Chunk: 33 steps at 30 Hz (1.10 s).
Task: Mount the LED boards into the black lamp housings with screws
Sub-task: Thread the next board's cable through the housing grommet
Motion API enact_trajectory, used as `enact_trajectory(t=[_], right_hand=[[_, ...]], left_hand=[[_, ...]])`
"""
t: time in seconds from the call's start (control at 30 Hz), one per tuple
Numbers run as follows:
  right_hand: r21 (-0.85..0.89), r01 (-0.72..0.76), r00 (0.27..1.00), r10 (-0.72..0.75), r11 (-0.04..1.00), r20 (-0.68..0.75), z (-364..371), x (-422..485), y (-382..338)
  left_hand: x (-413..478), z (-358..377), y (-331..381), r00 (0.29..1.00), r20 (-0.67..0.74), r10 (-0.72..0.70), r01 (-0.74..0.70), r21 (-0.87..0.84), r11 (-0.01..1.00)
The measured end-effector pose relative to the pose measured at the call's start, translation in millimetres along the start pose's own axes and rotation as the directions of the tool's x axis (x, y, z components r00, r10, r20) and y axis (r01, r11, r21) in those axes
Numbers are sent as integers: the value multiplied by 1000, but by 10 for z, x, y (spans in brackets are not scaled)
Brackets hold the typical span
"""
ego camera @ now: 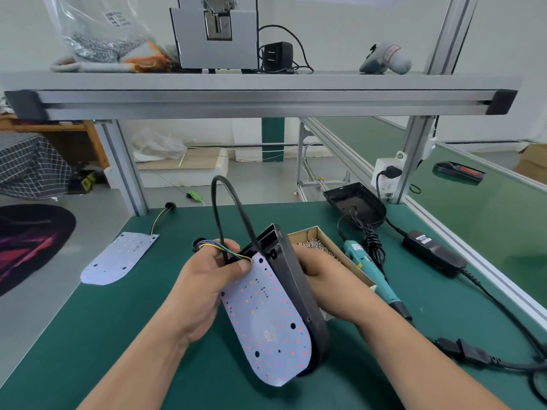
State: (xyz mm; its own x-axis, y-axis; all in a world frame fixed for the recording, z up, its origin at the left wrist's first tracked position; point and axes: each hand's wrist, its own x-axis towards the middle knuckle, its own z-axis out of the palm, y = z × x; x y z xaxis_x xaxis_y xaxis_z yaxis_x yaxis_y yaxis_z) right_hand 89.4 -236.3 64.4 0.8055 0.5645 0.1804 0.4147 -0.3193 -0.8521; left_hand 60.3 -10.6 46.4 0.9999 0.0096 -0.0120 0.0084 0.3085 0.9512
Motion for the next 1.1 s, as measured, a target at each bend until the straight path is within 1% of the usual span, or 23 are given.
enact_trajectory(t=[0.03, 0.1, 0.13, 0.2, 0.27, 0.33, 0.37, 0.43, 0.53, 0.6, 0.7, 0.73, 0.77, 0.8, 0.87, 0.9, 0.97, 1.0, 1.03, 1.07, 1.1], right_hand=[[-46, 22, 1000, -22, 999, 3, -23, 0, -31], [-280, 85, 996, -89, 956, -3, -100, 17, -50], [-428, 59, 996, -83, 902, -38, -144, 19, -39], [-640, -80, 981, -53, 764, -186, -210, 3, -8], [-700, -210, 944, -46, 683, -327, -261, -39, 17], [-713, -305, 907, -35, 632, -419, -343, -55, 35], [-716, -327, 899, -30, 617, -437, -367, -56, 46], [-732, -296, 922, -16, 614, -387, -369, -69, 83], [-672, -213, 969, 65, 709, -239, -263, -100, 77], [-635, -167, 979, 50, 754, -198, -221, -98, 66], [-623, -77, 992, -1, 778, -124, -152, -70, 34], [-620, -44, 994, -29, 783, -107, -122, -58, 35], [-606, -32, 992, -51, 794, -119, -105, -44, 35], [-570, -46, 981, -69, 820, -179, -127, -36, 48], [-438, -112, 928, -64, 892, -366, -292, -41, 104], [-361, -156, 898, -20, 919, -439, -413, -51, 143], [-179, -243, 845, 117, 953, -521, -629, -85, 223], [-66, -252, 827, 179, 966, -533, -694, -93, 276], [70, -241, 822, 242, 968, -515, -715, -103, 309], [228, -222, 827, 307, 948, -471, -701, -111, 325], [387, -191, 847, 350, 902, -399, -685, -114, 335]], left_hand=[[2, -23, 18, 1000, -5, 5, -5, -12, 1000], [10, -64, 59, 1000, -8, 17, -17, -25, 1000], [16, -82, 68, 1000, -20, 23, -23, -23, 999], [33, -114, 101, 997, -57, 45, -48, -41, 998], [61, -151, 141, 993, -102, 65, -73, -81, 994], [78, -197, 166, 987, -133, 87, -100, -94, 991], [77, -203, 171, 988, -123, 96, -107, -92, 990], [57, -177, 155, 993, -71, 96, -101, -62, 993], [2, -67, 107, 997, -19, 80, -81, -26, 996], [-11, -18, 87, 998, -11, 65, -65, -21, 998], [-26, 9, 87, 999, 13, 42, -41, -58, 997], [-33, 10, 97, 999, 29, 37, -34, -81, 996], [-34, 7, 107, 998, 45, 35, -29, -110, 993], [-25, -4, 114, 997, 59, 40, -31, -149, 988], [17, -87, 141, 997, 43, 69, -57, -240, 969], [38, -157, 158, 996, 3, 84, -80, -275, 958], [57, -287, 197, 994, -25, 111, -114, -283, 952], [59, -315, 216, 994, -21, 112, -113, -256, 960], [54, -313, 215, 995, -5, 97, -96, -219, 971], [48, -288, 203, 997, 25, 76, -71, -177, 982], [45, -250, 181, 997, 55, 59, -51, -130, 990]])
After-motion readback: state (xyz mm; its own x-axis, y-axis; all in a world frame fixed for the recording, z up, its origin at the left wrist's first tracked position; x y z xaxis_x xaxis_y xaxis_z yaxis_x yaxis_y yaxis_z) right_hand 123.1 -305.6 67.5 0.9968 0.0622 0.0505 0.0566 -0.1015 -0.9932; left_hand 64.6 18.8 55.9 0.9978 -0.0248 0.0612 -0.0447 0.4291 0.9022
